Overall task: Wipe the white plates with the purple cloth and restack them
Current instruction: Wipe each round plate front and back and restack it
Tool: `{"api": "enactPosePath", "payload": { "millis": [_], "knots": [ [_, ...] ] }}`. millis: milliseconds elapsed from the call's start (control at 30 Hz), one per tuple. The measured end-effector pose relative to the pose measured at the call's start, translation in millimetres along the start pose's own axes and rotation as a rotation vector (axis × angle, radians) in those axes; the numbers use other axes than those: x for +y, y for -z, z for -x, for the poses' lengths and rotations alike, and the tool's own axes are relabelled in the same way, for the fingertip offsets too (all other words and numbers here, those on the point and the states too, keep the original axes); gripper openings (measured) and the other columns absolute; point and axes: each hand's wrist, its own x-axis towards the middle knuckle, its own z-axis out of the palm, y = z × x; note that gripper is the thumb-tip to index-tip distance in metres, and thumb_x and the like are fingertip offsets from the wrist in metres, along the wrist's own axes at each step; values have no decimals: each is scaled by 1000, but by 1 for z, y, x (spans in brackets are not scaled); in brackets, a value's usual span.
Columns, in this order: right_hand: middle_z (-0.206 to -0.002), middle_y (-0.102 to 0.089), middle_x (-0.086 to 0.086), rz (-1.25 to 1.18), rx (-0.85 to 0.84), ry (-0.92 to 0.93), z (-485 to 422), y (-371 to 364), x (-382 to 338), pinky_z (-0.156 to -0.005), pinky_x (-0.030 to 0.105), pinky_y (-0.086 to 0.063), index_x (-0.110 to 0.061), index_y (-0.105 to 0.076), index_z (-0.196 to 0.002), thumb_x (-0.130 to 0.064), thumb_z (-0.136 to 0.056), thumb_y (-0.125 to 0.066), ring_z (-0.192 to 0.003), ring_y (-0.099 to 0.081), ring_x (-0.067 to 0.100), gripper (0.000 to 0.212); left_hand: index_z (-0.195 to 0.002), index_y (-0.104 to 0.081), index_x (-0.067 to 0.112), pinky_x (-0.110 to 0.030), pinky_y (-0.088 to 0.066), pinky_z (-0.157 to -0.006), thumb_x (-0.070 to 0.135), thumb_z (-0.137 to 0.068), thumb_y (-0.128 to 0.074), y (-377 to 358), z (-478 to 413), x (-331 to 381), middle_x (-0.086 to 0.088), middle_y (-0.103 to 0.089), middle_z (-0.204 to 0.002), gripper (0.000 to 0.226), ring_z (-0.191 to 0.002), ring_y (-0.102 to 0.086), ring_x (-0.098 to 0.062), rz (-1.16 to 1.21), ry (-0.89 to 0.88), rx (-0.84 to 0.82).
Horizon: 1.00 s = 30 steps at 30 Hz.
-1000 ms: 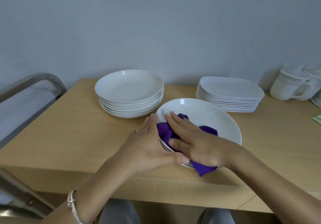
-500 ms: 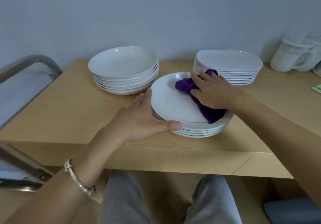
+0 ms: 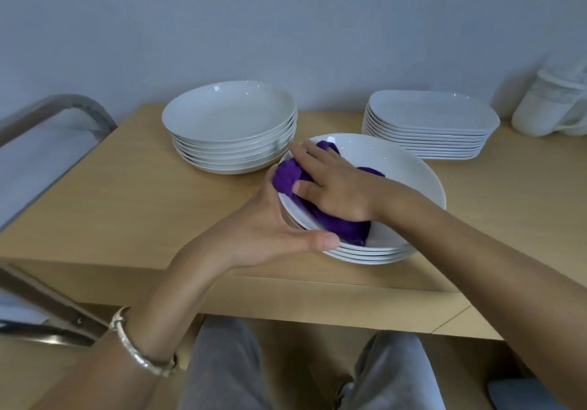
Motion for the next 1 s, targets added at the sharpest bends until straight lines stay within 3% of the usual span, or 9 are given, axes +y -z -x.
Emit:
{"api": "enactPosePath", "payload": {
  "millis": [133, 333, 467, 600, 700, 767, 833, 900, 1000],
  "knots": [
    [-159, -5, 9, 119, 87, -108, -17, 9, 26, -117, 47, -11, -21, -3, -152, -44, -100, -30, -144, -7, 34, 63, -141, 1, 62, -26, -31, -115, 64, -56, -83, 0, -1, -8, 42, -21, -146, 119, -136, -25, 15, -44, 35, 13],
    [-158, -6, 12, 294, 137, -268, 11, 20, 47, -114, 44, -13, -18, -6, -151, -43, -100, -25, -140, -17, 36, 60, -138, -13, 61, -38, -38, -111, 73, -47, -78, 3, 1, -2, 33, -34, -143, 112, -133, -36, 1, -106, 100, 46],
    [-159, -5, 10, 338, -32, -262, 63, 24, 41, -116, 40, -12, -24, 1, -152, -49, -97, -19, -142, -17, 32, 63, -134, -14, 63, -34, -41, -106, 71, -50, -80, 2, 1, -2, 35, -35, -140, 108, -130, -39, 3, -99, 101, 42],
    [-159, 10, -12, 59, -266, -122, 89, 27, 8, -120, 41, -3, -41, 7, -148, -54, -96, -25, -147, 10, 12, 62, -115, -12, 70, -6, -40, -83, 56, -62, -84, 2, 1, -4, 45, -39, -125, 90, -108, -40, 29, -41, 75, 14],
    [-158, 12, -13, -62, -215, -31, 71, 19, -10, -118, 28, 4, -35, 6, -150, -49, -99, -27, -146, 12, 9, 63, -116, -4, 71, 10, -30, -79, 55, -66, -79, 1, 0, 0, 59, -16, -115, 92, -93, -24, 47, -36, 85, -57],
    [-160, 4, -7, -79, -111, 33, 47, 12, -14, -113, 22, 2, -23, 2, -152, -42, -102, -29, -147, 4, 13, 62, -131, -5, 69, 1, -22, -101, 65, -63, -80, 1, -2, -2, 51, -6, -141, 102, -120, -12, 38, -42, 40, -85],
    [-158, -11, 1, -25, 0, 94, 22, 6, -11, -117, 30, -7, -15, -7, -152, -42, -102, -29, -145, -8, 20, 61, -136, -10, 68, -13, -27, -112, 67, -56, -82, 0, -3, -6, 36, -16, -151, 108, -134, -19, 23, 5, 24, -69],
    [-154, -18, 5, 40, 46, 78, 3, 0, 0, -114, 41, -19, -14, -11, -151, -45, -100, -29, -139, -19, 27, 62, -148, 3, 56, -21, -32, -113, 64, -51, -84, 0, -5, -10, 34, -20, -153, 130, -137, -26, 16, 51, 46, -51],
    [-152, -19, 11, 126, 139, -76, -10, 3, 20, -112, 47, -21, -13, -14, -149, -42, -100, -30, -135, -24, 35, 59, -144, 0, 58, -10, -34, -104, 58, -53, -86, 1, -2, -10, 37, -25, -150, 125, -131, -30, 20, 52, 65, -27]
  ]
}}
